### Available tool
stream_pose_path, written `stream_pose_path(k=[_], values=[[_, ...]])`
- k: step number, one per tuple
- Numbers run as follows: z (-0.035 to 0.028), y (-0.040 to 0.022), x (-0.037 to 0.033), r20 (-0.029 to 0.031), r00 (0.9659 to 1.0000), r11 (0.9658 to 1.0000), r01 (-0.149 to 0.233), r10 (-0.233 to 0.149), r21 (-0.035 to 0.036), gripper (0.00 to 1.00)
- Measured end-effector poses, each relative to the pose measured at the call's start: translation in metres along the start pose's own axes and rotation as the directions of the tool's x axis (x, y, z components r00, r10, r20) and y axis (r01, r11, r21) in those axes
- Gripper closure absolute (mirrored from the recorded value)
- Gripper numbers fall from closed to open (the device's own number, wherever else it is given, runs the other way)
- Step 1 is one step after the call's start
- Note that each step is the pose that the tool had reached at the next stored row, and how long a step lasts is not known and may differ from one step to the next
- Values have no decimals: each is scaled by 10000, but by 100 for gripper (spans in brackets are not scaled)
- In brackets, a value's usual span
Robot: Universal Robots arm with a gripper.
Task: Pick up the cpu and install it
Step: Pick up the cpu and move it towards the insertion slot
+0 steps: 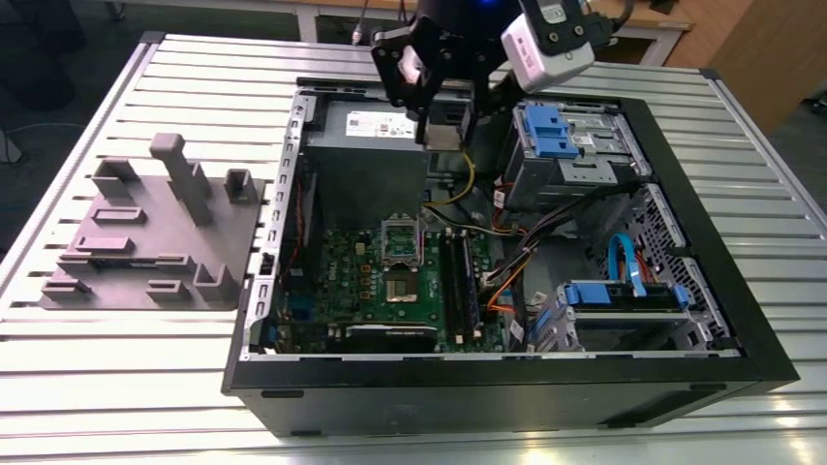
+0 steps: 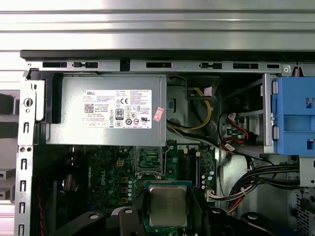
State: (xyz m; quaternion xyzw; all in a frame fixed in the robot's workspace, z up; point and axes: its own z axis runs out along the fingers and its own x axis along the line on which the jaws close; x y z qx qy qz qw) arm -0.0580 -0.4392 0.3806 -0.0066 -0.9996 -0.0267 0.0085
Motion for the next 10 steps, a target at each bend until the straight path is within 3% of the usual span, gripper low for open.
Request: stream_pose_path(k=[6,10], values=[[-1,1,-43,1,10000,10000,0,0,0,53],[0,1,-21,2,10000,10000,-1,1,0,53]])
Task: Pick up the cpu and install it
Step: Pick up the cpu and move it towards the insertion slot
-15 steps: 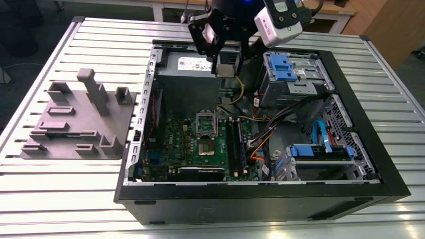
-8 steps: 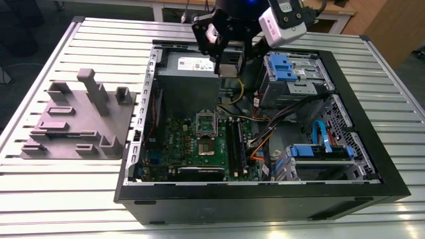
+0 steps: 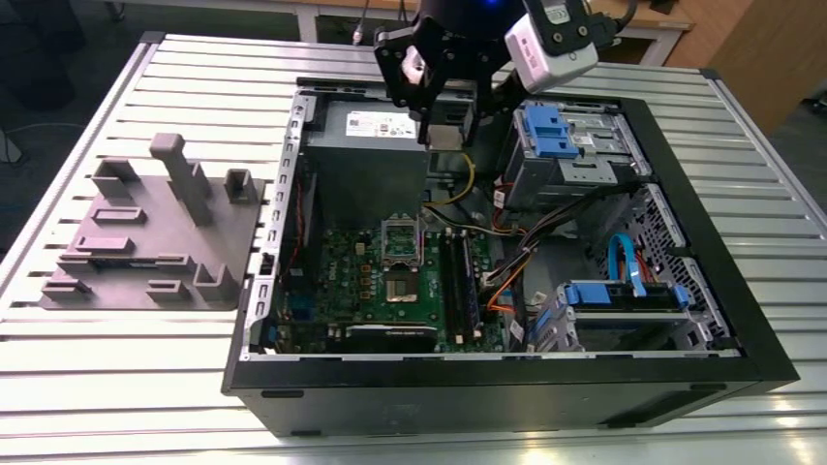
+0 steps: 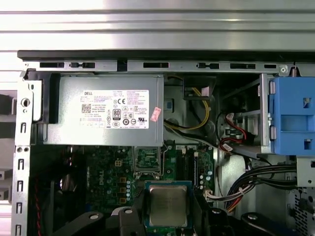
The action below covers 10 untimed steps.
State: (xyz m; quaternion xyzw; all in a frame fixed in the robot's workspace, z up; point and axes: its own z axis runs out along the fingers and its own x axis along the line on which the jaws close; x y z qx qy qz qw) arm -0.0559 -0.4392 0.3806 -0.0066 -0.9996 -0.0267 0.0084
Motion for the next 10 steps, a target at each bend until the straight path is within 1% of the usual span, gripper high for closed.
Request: stream_pose_path(k=[10], values=[[0,0,4,0,10000,10000,0,0,0,53]])
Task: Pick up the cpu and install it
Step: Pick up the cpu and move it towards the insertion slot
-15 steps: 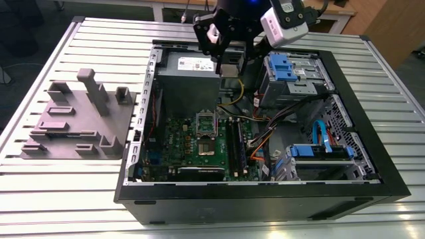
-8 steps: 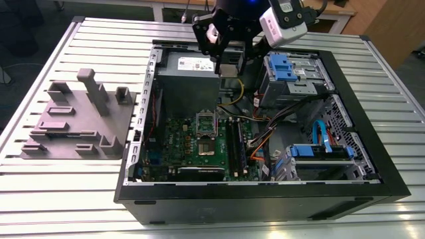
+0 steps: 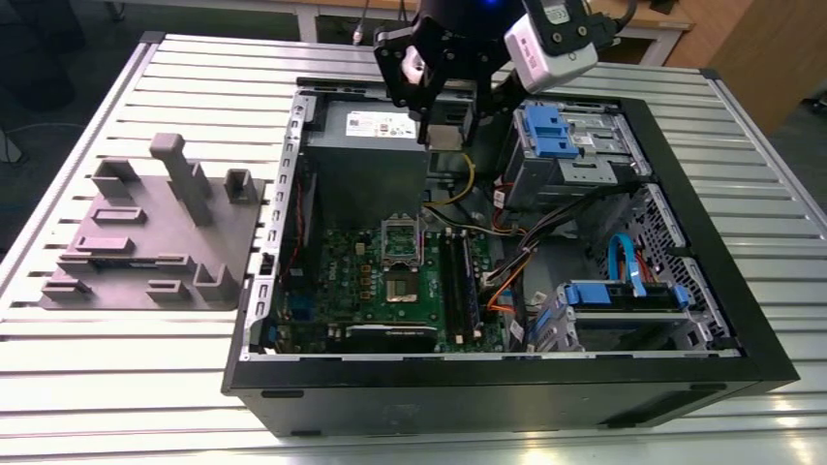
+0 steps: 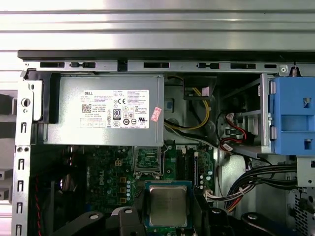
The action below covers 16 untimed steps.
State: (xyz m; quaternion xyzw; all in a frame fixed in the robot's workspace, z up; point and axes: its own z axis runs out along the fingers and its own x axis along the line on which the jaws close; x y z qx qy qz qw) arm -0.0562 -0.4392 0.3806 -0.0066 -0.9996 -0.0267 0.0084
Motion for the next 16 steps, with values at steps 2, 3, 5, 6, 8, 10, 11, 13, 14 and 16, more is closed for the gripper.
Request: stream_pose_path(k=[2,3,5,6,8,10,11,13,14,16], values=[[-1,0,-11,-1,10000,10000,-1,1,1,53],[-1,0,-36,-1,10000,10000,-3,3,0,53],[-2,1,-95,-4,10000,10000,-1,1,1,53],[-2,1,-115,-5,10000,10000,0,0,0,53],[-2,1,-135,-6,10000,10000,0,0,0,53],[-2,2,-137,-7,10000,10000,-1,1,0,53],[-2,2,-135,-6,10000,10000,-2,2,0,53],[0,2,-106,-6,10000,10000,-2,2,-1,53],[0,1,-92,-6,10000,10000,-1,1,0,53],[0,1,-80,-7,10000,10000,-1,1,1,53]])
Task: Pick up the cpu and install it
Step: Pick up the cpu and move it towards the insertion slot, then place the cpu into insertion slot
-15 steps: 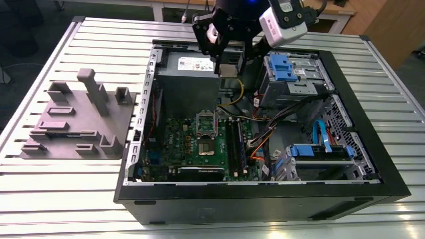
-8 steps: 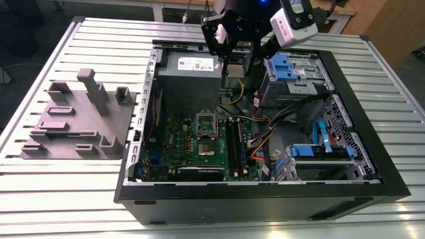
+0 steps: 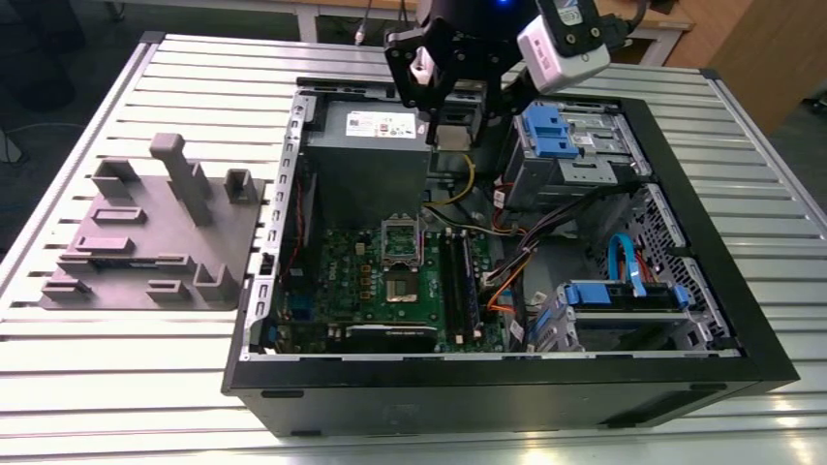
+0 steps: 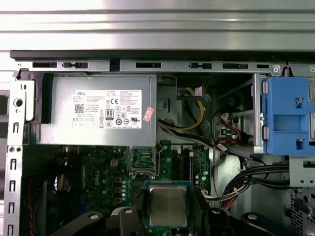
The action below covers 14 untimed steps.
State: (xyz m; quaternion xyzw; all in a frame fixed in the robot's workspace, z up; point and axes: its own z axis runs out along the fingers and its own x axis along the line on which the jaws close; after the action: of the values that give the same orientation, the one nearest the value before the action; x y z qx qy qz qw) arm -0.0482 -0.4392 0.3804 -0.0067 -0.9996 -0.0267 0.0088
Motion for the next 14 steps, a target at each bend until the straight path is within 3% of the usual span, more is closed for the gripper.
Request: stream_pose_path(k=[14], values=[[1,0,4,0,10000,10000,0,0,0,53]])
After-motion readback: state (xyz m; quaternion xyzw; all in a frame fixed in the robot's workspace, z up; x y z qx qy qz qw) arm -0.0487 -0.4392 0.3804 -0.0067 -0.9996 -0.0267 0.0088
